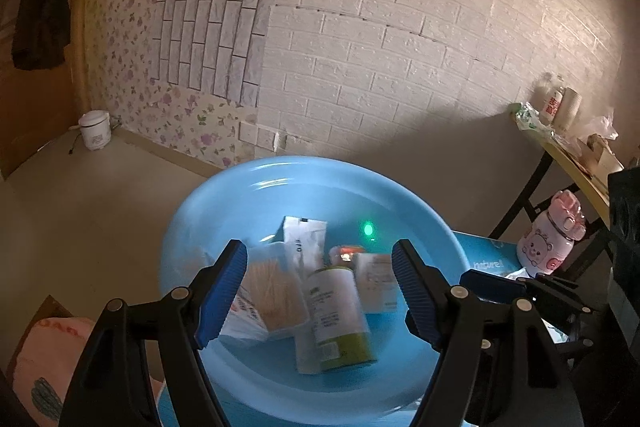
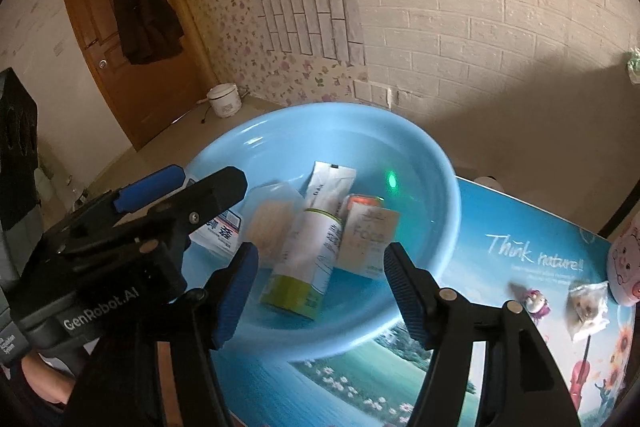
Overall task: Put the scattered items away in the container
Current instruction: 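Move both grippers back toward the figurine and snack bag on the table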
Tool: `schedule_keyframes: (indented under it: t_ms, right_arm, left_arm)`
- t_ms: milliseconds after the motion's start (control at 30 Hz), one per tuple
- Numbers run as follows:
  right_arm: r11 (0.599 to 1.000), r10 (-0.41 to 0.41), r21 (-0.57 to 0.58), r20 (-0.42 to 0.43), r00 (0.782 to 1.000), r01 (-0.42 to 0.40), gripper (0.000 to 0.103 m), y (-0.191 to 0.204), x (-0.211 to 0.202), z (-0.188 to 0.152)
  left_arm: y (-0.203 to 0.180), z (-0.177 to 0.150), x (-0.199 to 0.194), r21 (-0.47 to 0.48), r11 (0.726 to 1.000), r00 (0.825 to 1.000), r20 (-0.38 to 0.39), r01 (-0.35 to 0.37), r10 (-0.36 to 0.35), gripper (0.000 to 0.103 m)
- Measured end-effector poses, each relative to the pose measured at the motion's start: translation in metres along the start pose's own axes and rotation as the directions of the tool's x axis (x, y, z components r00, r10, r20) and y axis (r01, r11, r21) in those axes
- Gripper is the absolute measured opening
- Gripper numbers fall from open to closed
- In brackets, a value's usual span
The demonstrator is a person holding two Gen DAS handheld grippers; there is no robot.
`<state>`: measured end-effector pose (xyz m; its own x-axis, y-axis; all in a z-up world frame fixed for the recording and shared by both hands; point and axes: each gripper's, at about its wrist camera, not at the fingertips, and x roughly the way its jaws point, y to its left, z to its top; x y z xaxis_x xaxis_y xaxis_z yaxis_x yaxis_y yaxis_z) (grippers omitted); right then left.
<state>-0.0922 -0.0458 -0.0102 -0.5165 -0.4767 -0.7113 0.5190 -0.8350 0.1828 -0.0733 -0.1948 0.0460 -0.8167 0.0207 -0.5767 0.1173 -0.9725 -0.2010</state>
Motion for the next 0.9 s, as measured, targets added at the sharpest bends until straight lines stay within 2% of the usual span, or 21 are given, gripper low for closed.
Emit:
schedule_keyframes:
  t_ms: [267, 500, 900]
  right_arm:
    - [0.998, -0.037, 0.053, 0.017, 0.999, 0.036, 0.067, -0.027, -0.021, -0.01]
    - [0.983, -0.101, 0.153, -0.004, 0.995, 0.101, 0.067, -0.069, -0.035, -0.037]
    - [0.955, -0.152, 0.259, 0.004, 0.988, 0.146, 0.067, -0.132, -0.076, -0.073]
  left_arm:
    - [-0.017, -0.003, -0.004, 0.011, 1.0, 1.0, -0.011, 0.0, 0.001, 0.074]
    - [-0.044, -0.017, -0.005, 0.027, 0.999, 0.999, -0.042, 0.029, -0.028, 0.077]
    - [-0.12, -0.039, -0.004, 0.128, 0.985, 0.99, -0.091, 0.117, -0.106, 0.094]
